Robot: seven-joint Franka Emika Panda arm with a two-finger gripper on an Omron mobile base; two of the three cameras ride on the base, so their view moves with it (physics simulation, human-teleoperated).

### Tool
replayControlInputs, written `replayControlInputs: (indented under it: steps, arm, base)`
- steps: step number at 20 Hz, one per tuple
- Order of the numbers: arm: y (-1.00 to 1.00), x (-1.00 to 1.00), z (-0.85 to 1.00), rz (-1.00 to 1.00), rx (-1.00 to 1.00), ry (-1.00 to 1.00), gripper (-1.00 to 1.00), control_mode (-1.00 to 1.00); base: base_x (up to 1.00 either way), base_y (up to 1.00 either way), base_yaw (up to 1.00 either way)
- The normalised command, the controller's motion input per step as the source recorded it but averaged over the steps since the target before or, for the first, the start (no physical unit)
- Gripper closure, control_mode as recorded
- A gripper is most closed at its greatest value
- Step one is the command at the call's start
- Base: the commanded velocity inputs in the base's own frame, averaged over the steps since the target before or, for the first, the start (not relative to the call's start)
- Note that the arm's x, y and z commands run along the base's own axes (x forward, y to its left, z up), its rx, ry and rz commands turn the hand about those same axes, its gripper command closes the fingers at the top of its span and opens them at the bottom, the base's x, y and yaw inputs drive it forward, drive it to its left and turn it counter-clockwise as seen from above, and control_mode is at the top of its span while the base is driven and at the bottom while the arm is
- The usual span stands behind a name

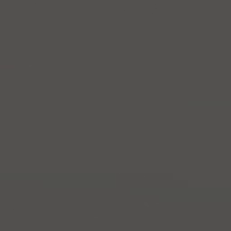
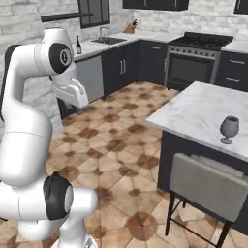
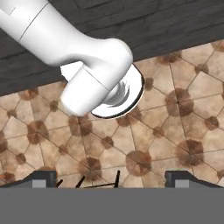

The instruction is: There is a wine glass and glass cup on the dining counter. Place the wine bottle next to the wine glass and the juice bottle next to the glass cup.

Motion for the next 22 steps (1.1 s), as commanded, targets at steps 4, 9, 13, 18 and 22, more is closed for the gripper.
replayControlInputs:
  steps: [4, 9, 13, 18, 22]
  arm:
    - [0.0, 0.0, 0.0, 0.0, 0.0, 0.0, -1.0, 1.0]
    - [0.0, 0.0, 0.0, 0.0, 0.0, 0.0, -1.0, 1.0]
    - [0.0, 0.0, 0.0, 0.0, 0.0, 0.0, -1.0, 1.0]
    - [0.0, 0.0, 0.0, 0.0, 0.0, 0.0, -1.0, 1.0]
    - [0.0, 0.0, 0.0, 0.0, 0.0, 0.0, -1.0, 1.0]
  base:
    - [0.61, 0.86, 0.44]
    - [1.0, 0.29, 0.3]
    - [1.0, -0.01, 0.25]
    - [1.0, -0.17, 0.21]
    - [1.0, -0.2, 0.14]
